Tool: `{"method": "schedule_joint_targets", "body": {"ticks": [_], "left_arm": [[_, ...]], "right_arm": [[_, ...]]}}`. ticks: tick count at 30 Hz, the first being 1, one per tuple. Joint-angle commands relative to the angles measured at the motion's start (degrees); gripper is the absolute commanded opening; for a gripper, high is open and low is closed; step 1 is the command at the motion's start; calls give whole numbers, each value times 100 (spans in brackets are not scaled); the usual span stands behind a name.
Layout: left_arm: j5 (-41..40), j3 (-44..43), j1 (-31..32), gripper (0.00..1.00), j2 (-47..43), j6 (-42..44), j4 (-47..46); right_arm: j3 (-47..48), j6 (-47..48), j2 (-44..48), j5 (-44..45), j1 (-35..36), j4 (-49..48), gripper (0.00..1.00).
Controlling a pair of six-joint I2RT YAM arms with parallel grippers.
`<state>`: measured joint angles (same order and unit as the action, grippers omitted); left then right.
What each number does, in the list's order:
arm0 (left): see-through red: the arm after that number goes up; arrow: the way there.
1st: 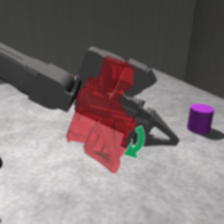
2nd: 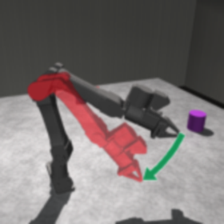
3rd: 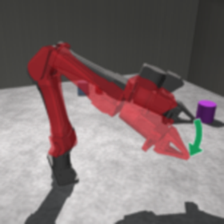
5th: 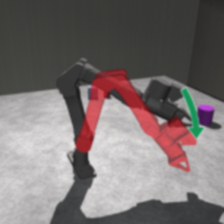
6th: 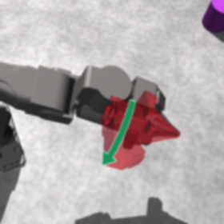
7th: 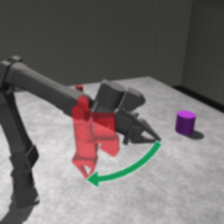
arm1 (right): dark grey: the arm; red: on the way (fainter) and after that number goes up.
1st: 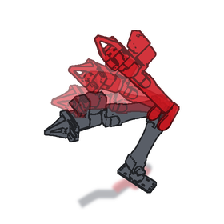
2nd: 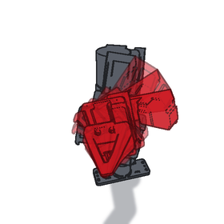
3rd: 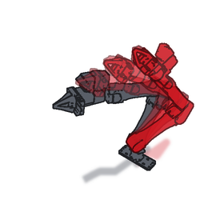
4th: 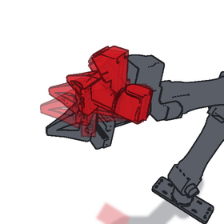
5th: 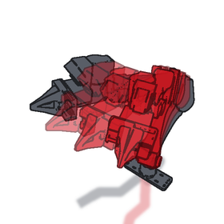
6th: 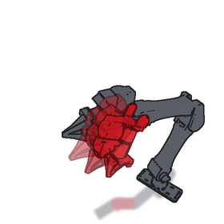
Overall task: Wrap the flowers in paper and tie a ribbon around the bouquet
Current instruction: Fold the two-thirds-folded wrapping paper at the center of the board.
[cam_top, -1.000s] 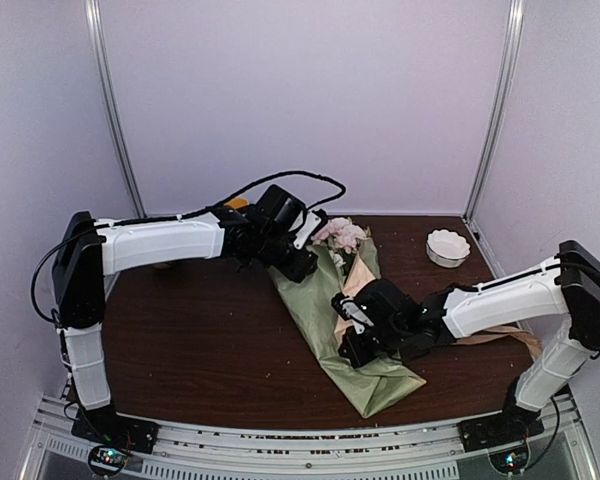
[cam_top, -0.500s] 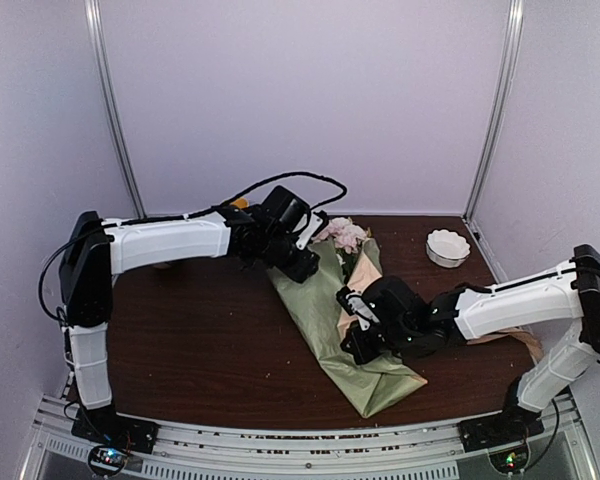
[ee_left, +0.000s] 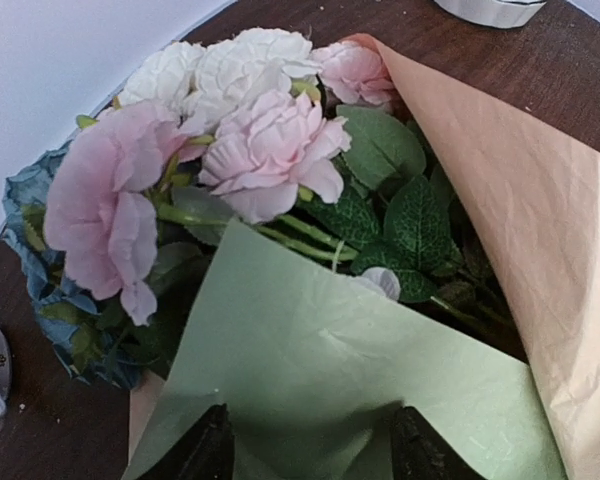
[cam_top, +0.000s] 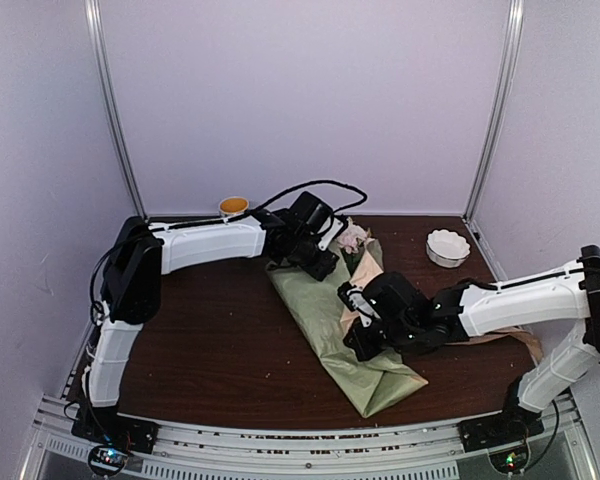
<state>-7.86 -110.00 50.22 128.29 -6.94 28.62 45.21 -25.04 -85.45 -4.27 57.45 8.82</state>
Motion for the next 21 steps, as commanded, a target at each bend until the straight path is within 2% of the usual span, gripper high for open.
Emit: {"method": "schedule_joint_targets", "body": {"ticks": [1, 6, 14, 21], "left_arm": [[128, -363, -97, 57, 363, 128, 107], [489, -361, -275, 57, 579, -96, 18], [980, -292, -331, 57, 666, -28, -195], [1137, -390, -489, 59, 289, 19, -266]], "right_arm": [[329, 385, 366, 430, 114, 459, 0], [309, 711, 471, 428, 244, 365, 0], [734, 1170, -573, 111, 267, 347, 0], [707, 1346, -915, 365, 271, 449, 0]]}}
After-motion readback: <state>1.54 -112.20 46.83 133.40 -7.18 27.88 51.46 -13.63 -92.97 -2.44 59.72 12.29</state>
